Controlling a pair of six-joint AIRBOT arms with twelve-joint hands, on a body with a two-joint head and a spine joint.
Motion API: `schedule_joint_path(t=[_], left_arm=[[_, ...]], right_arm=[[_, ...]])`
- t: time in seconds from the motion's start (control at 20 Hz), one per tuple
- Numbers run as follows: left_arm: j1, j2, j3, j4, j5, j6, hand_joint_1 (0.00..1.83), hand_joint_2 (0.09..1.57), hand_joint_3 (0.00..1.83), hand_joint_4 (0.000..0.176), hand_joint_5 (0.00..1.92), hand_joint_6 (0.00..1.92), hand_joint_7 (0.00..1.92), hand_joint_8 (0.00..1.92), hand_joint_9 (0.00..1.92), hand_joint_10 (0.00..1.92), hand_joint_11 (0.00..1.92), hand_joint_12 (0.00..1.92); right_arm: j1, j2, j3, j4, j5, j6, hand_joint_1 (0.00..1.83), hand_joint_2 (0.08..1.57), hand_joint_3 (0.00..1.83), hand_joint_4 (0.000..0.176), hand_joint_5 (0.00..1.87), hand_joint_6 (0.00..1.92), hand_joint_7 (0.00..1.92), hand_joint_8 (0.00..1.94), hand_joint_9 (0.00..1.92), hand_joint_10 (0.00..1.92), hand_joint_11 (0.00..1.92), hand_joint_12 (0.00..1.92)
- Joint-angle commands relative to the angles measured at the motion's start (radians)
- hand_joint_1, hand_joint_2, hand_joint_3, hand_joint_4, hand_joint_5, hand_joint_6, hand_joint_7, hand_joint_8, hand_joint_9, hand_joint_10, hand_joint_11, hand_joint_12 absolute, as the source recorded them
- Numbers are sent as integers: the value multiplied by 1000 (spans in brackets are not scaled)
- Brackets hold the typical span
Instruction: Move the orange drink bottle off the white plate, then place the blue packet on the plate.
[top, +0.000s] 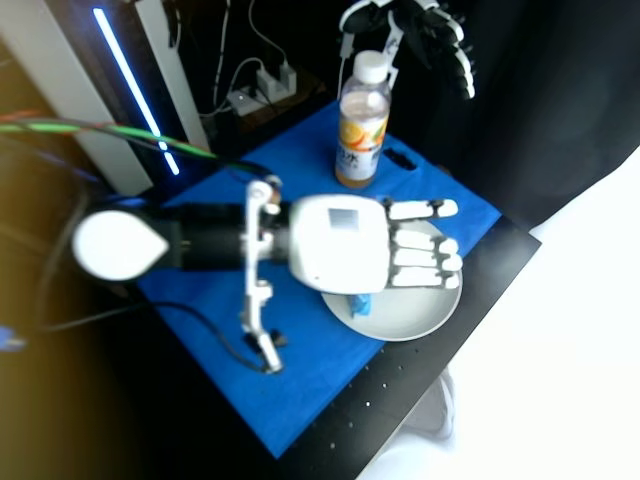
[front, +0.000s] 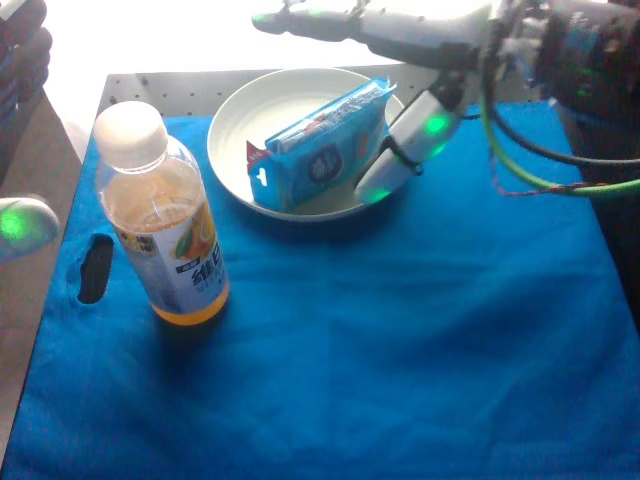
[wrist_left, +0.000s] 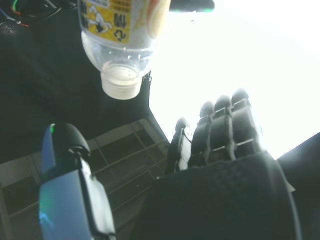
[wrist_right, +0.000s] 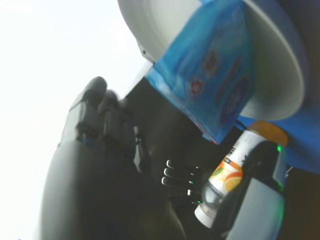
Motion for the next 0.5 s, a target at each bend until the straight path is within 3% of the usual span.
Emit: schedule_joint_path(t=[0.0, 0.15, 0.2, 0.4, 0.45], left_arm=[[0, -1, 0, -28, -125, -11, 432, 811, 9, 176, 0, 0, 0, 0, 0, 0, 0, 0], [7, 15, -11, -40, -134, -11, 502, 825, 10, 176, 0, 0, 0, 0, 0, 0, 0, 0], [8, 20, -13, -49, -139, -11, 516, 787, 0, 176, 0, 0, 0, 0, 0, 0, 0, 0], [22, 33, -26, -73, -170, -4, 490, 732, 0, 176, 0, 0, 0, 0, 0, 0, 0, 0], [26, 38, -29, -75, -171, 0, 436, 762, 0, 176, 0, 0, 0, 0, 0, 0, 0, 0]], right_arm=[[0, 11, -9, 65, 124, 4, 965, 549, 14, 176, 0, 0, 0, 0, 0, 0, 0, 0], [-14, 78, -57, 151, 236, 4, 896, 539, 7, 176, 0, 0, 0, 0, 0, 0, 0, 0], [-14, 107, -90, 177, 261, -7, 835, 492, 0, 176, 0, 0, 0, 0, 0, 0, 92, 42], [-15, 208, -211, 293, 376, -145, 715, 522, 1, 176, 0, 0, 0, 0, 0, 0, 153, 87], [-15, 220, -224, 293, 393, -148, 690, 531, 0, 176, 0, 0, 0, 0, 11, 3, 14, 660]])
